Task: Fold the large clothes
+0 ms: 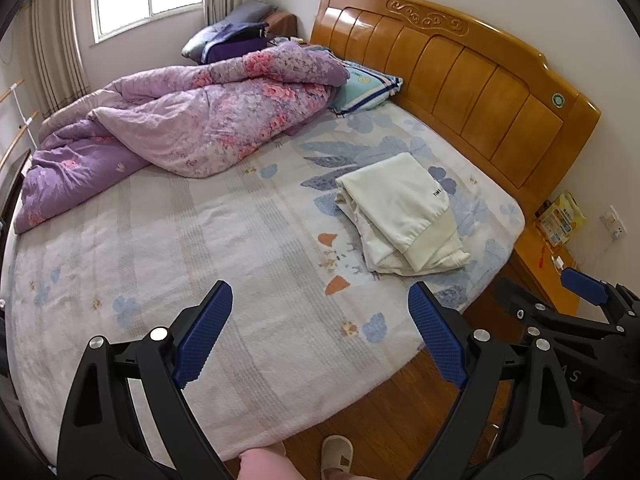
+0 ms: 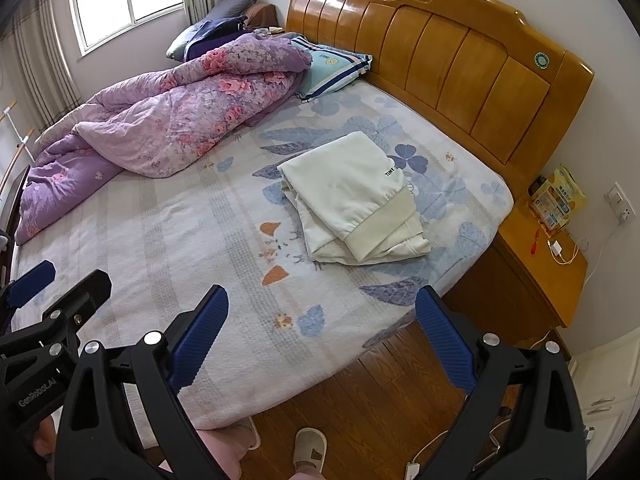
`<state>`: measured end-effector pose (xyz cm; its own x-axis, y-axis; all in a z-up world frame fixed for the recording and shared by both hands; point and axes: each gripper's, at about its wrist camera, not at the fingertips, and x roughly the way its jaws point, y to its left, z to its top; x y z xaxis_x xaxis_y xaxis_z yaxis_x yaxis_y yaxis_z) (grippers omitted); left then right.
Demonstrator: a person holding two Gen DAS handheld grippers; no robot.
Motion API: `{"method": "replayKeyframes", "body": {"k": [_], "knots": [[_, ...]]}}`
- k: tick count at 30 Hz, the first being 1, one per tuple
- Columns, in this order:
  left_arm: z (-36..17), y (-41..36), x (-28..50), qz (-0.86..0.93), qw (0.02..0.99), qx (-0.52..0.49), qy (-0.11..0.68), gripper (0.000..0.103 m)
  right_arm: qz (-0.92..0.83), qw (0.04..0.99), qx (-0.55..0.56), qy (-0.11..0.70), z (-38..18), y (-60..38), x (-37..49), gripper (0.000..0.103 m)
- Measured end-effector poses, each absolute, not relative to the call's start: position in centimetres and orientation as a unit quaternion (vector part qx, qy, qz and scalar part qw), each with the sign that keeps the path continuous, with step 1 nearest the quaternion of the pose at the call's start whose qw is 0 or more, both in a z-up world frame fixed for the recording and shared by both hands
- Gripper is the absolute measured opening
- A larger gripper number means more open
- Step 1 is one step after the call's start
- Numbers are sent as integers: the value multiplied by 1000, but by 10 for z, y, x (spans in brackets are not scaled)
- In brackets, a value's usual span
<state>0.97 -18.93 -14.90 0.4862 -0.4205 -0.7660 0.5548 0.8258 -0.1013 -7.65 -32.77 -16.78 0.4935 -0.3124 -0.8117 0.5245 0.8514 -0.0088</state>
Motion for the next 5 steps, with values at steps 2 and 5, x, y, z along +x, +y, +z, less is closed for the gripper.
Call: {"method": "replayKeyframes", "body": {"k": [2,5], "knots": [[-149,-192,11,-282,859,87,418,90,-245,856,123,439,-169,-331,-76,91],[-149,-195,10,-282,860,95,415,90,-246,855,130,438,-170,-335,-76,91]]}}
